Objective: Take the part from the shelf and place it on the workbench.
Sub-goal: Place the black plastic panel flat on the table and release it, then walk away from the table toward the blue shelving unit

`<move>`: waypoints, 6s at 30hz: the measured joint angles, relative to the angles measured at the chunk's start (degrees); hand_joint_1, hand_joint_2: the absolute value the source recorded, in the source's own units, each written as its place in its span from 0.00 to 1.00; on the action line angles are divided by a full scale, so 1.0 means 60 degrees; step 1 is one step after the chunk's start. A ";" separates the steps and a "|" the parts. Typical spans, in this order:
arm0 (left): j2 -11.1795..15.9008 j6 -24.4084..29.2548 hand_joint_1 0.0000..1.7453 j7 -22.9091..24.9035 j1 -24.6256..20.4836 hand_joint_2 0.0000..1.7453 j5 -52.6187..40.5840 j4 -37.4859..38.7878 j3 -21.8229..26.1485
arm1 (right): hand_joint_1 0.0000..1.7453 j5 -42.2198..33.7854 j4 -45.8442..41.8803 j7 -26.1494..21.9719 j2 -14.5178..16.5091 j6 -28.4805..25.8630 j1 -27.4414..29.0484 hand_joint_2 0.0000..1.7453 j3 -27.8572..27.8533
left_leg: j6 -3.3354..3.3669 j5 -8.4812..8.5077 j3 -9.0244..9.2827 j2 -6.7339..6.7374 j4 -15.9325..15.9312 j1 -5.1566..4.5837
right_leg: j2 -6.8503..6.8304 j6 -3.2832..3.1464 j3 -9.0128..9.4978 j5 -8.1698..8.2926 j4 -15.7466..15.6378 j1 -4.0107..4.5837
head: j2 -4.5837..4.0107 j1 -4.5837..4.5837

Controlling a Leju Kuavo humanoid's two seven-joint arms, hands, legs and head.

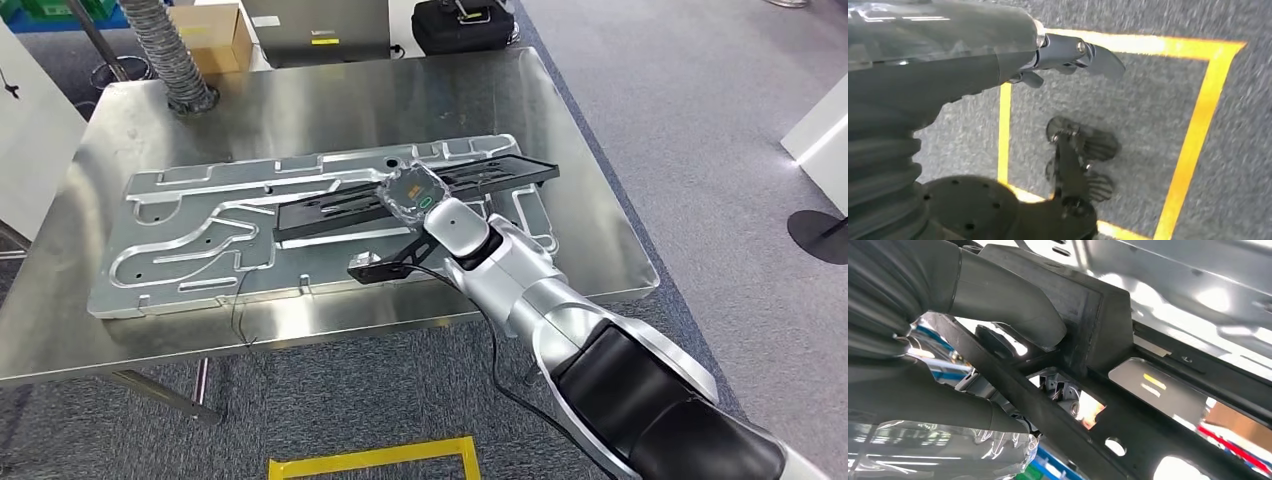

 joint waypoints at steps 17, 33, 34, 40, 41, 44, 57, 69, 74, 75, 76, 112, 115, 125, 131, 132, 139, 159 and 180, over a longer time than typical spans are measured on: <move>0.0030 0.0280 0.00 -0.0694 -0.0058 0.75 -0.0020 0.0001 0.0035 | 0.00 -0.0934 0.0451 -0.0299 -0.0830 -0.0370 0.0364 0.00 -0.0580 | 0.0018 0.0464 -0.0302 0.0006 -0.0090 0.0281 | 0.0033 0.0506 0.0121 -0.0775 0.0634 -0.0182 | -0.0001 0.0003; -0.0072 -0.0049 0.00 -0.0393 -0.0318 0.00 -0.0582 0.0005 -0.0331 | 0.00 -0.8353 -0.1299 -0.5343 -0.1053 -0.0049 0.1370 0.00 -0.4074 | -0.0200 -0.0237 -0.0487 0.0013 0.0762 0.0101 | -0.0066 0.0049 0.0276 -0.0081 -0.0106 -0.0111 | 0.0000 0.0002; -0.0081 -0.0042 0.00 -0.0376 -0.0318 0.00 -0.0594 0.0005 -0.0353 | 0.00 -0.9445 -0.1873 -0.5565 -0.1049 0.0469 0.1547 0.00 -0.4458 | -0.0243 -0.0560 -0.0776 0.0014 0.1410 0.0123 | -0.0069 0.0029 0.0285 -0.0084 -0.0113 -0.0109 | -0.0001 0.0002; -0.0088 -0.0021 0.00 -0.0365 -0.0291 0.00 -0.0626 0.0005 -0.0463 | 0.00 -1.4134 -0.6474 -0.5680 -0.1227 0.1978 0.2826 0.00 -0.6029 | -0.0322 -0.0029 -0.0656 0.0020 0.1137 0.0235 | -0.0078 0.0134 0.0334 -0.0190 -0.0034 -0.0133 | -0.0001 0.0001; -0.0088 -0.0032 0.00 -0.0399 -0.0283 0.00 -0.0593 0.0005 -0.0463 | 0.00 -1.4477 -0.7285 -0.5627 -0.1302 0.1981 0.2948 0.00 -0.6245 | -0.0287 0.0160 -0.0370 0.0015 0.0558 0.0227 | -0.0076 0.0183 0.0329 -0.0222 0.0004 -0.0125 | -0.0001 0.0001; -0.0088 -0.0136 0.00 -0.0595 -0.0203 0.00 -0.0436 0.0005 -0.0457 | 0.00 -1.4794 -0.9596 -0.5676 -0.1548 0.1647 0.3421 0.00 -0.6856 | -0.0113 0.0202 -0.0076 -0.0002 -0.0017 0.0179 | -0.0072 0.0330 0.0316 -0.0264 0.0036 -0.0092 | 0.0000 0.0001; -0.0104 -0.0368 0.00 -0.1093 -0.0005 0.00 -0.0022 0.0005 -0.0341 | 0.00 -1.1629 -1.4317 -0.5850 -0.2117 -0.1674 0.5232 0.00 -0.8251 | 0.0153 0.0185 -0.0008 -0.0030 -0.0024 0.0096 | -0.0060 0.0358 0.0282 -0.0384 0.0293 -0.0086 | -0.0001 0.0004; -0.0110 -0.0373 0.00 -0.1003 0.0174 0.00 0.0000 0.0005 0.0120 | 0.00 -1.0030 -1.4694 -0.5872 -0.2730 -0.4742 1.0520 0.00 -0.9873 | -0.0241 -0.1246 -0.0303 0.0007 0.2014 0.0202 | -0.0167 0.0102 0.0147 -0.0002 -0.0065 -0.0113 | -0.0001 0.0001; -0.0090 -0.0418 0.00 -0.1034 0.0167 0.00 -0.0021 0.0004 0.0209 | 0.00 -1.0312 -1.4087 -0.5864 -0.2667 -0.4794 1.1542 0.00 -1.0479 | -0.0034 -0.0623 0.0990 -0.0019 -0.0198 0.0106 | -0.0136 0.0363 0.0013 0.0198 0.0024 -0.0105 | 0.0000 0.0003; -0.0088 -0.0417 0.00 -0.1049 0.0175 0.00 -0.0036 0.0005 0.0213 | 0.00 -1.0402 -1.3954 -0.5861 -0.2636 -0.4795 1.1664 0.00 -1.0560 | 0.0029 -0.0557 0.0962 -0.0018 -0.0207 0.0093 | -0.0133 0.0430 0.0011 0.0259 0.0005 -0.0123 | 0.0000 0.0003; -0.0087 -0.0417 0.00 -0.1065 0.0176 0.00 -0.0056 0.0005 0.0220 | 0.00 -1.0463 -1.3818 -0.5861 -0.2605 -0.4796 1.1779 0.00 -1.0638 | 0.0095 -0.0476 0.0927 -0.0001 -0.0227 0.0093 | -0.0117 0.0489 -0.0006 0.0260 0.0016 -0.0150 | -0.0001 0.0004; -0.0403 -0.0741 0.00 -0.0064 0.0191 0.00 -0.1494 0.0056 -0.0343 | 0.00 -0.0340 0.1392 0.5168 -0.1221 0.4023 1.0335 0.00 -1.3042 | 0.0318 -0.0069 0.0793 0.0192 -0.0560 0.0076 | -0.0038 0.0586 -0.0528 -0.1651 0.2038 -0.0107 | -0.0001 0.0005; -0.0454 -0.0708 0.00 -0.0059 0.0200 0.00 -0.1370 0.0056 -0.0346 | 0.00 -0.0464 0.1459 0.5046 -0.1221 0.3733 1.0300 0.00 -1.2960 | 0.0254 0.0248 0.0276 0.0193 -0.0416 0.0087 | -0.0039 0.0644 -0.0054 -0.1280 0.2437 -0.0153 | -0.0001 0.0005; -0.0424 -0.0506 0.00 -0.0255 0.0289 0.00 -0.1358 0.0056 -0.0341 | 0.00 -0.1702 0.1558 0.4224 -0.1179 0.2305 1.0185 0.00 -1.3394 | -0.0262 -0.0306 -0.0593 0.0168 0.0727 0.0144 | -0.0114 0.0091 0.1494 -0.0922 -0.0362 -0.0105 | -0.0001 0.0003; -0.0205 -0.0567 0.00 -0.0437 0.0324 0.00 -0.1368 0.0056 -0.0346 | 0.00 -0.2133 0.1586 0.4961 -0.1189 0.1583 1.0182 0.00 -1.3968 | -0.0248 -0.0702 -0.0134 0.0164 0.2124 0.0155 | -0.0130 0.0052 0.0523 -0.0263 -0.0228 0.0007 | -0.0001 0.0001; -0.0169 -0.0564 0.00 -0.0452 0.0316 0.00 -0.1366 0.0054 -0.0346 | 0.00 -0.2195 0.1590 0.5022 -0.1196 0.1523 1.0179 0.00 -1.4065 | -0.0169 -0.0572 0.0403 0.0161 0.1452 0.0134 | -0.0124 0.0070 0.0386 -0.0173 -0.0185 0.0022 | 0.0000 0.0001; 0.0029 -0.0532 0.00 -0.0578 0.0289 0.00 -0.1396 0.0048 -0.0346 | 0.00 -0.3005 0.1611 0.5389 -0.1474 0.1171 1.0251 0.00 -1.4970 | 0.0301 -0.0540 0.1347 0.0196 -0.0671 0.0038 | -0.0090 0.0450 -0.0043 -0.0076 0.0089 -0.0027 | -0.0001 0.0005; 0.0301 -0.0592 0.00 -0.0793 0.0254 0.00 -0.1443 0.0048 -0.0433 | 0.00 -0.3885 0.1646 0.3773 -0.1425 0.1323 1.0258 1.00 -1.6138 | -0.0257 -0.1384 -0.0830 0.0169 0.2508 0.0175 | -0.0118 0.0100 0.1024 -0.0576 -0.0383 -0.0149 | -0.0001 0.0003; 0.0210 -0.0383 0.00 -0.0758 0.0215 0.00 -0.1253 0.0051 -0.0229 | 0.00 -0.4212 0.1667 0.3455 -0.1240 0.0616 1.0085 1.00 -1.6955 | 0.0280 -0.0572 0.1055 0.0212 -0.0391 -0.0022 | -0.0083 0.0386 0.0936 -0.0629 -0.0032 -0.0074 | -0.0001 0.0005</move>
